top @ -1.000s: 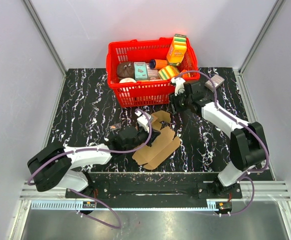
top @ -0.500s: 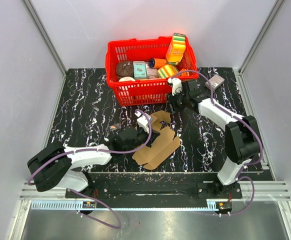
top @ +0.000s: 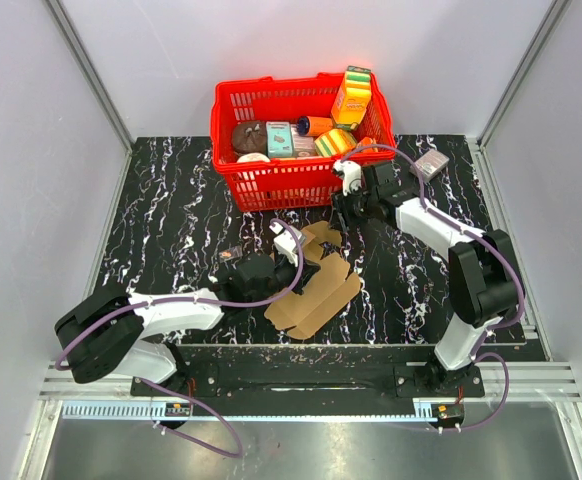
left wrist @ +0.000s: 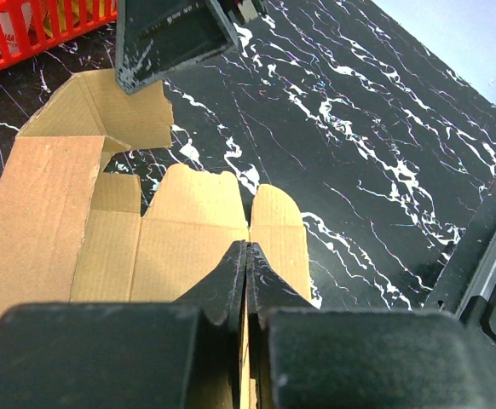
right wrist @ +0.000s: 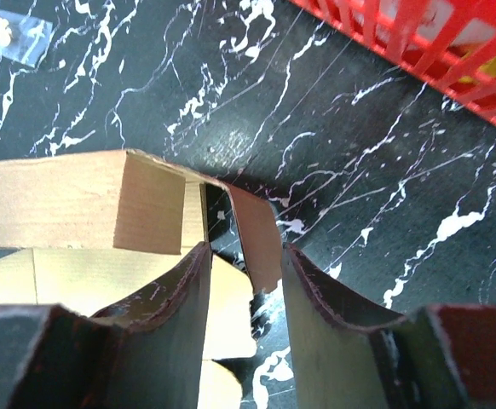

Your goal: Fold the paper box

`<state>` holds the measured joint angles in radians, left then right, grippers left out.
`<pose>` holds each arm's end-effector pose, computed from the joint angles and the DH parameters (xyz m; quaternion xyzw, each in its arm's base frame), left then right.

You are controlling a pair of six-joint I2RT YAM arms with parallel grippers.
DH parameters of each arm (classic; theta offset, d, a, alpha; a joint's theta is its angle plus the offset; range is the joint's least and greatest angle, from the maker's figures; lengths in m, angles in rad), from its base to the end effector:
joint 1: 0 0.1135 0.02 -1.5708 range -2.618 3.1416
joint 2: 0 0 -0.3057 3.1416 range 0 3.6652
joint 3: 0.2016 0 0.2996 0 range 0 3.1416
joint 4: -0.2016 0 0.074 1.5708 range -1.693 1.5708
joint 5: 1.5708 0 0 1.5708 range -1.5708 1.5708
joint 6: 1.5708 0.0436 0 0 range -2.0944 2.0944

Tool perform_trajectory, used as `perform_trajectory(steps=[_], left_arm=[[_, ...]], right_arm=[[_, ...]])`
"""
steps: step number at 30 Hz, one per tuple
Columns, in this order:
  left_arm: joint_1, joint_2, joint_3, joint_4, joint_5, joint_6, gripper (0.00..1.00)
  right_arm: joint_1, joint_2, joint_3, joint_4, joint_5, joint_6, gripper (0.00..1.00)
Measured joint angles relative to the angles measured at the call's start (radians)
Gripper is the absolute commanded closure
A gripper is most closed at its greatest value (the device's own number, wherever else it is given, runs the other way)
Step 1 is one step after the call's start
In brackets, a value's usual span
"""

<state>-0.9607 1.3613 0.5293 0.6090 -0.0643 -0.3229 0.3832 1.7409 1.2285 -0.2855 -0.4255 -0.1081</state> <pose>0.1816 -0.2550 0.2099 0.2258 0.7479 -0.3533 0.5146 0.3980 0.1799 0.2418 -0.2974 0.8588 0.2442 0.3381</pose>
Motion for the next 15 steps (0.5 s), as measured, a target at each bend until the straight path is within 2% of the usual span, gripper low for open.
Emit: perform_trajectory(steps=[5, 9, 15], left_arm=[[0.0, 0.0, 0.0, 0.0, 0.0, 0.0, 1.0], [0.0, 0.0, 0.0, 0.0, 0.0, 0.0, 1.0], [0.0, 0.002, 0.0, 0.0, 0.0, 0.0, 1.0]], right_arm=[[0.0, -0.001, -0.041, 0.003, -0.005, 0.0, 0.57], [0.0, -0.006, -0.08, 0.015, 0.007, 0.001, 0.64], [0.0, -0.024, -0.126, 0.065, 0.021, 0.01, 0.59]])
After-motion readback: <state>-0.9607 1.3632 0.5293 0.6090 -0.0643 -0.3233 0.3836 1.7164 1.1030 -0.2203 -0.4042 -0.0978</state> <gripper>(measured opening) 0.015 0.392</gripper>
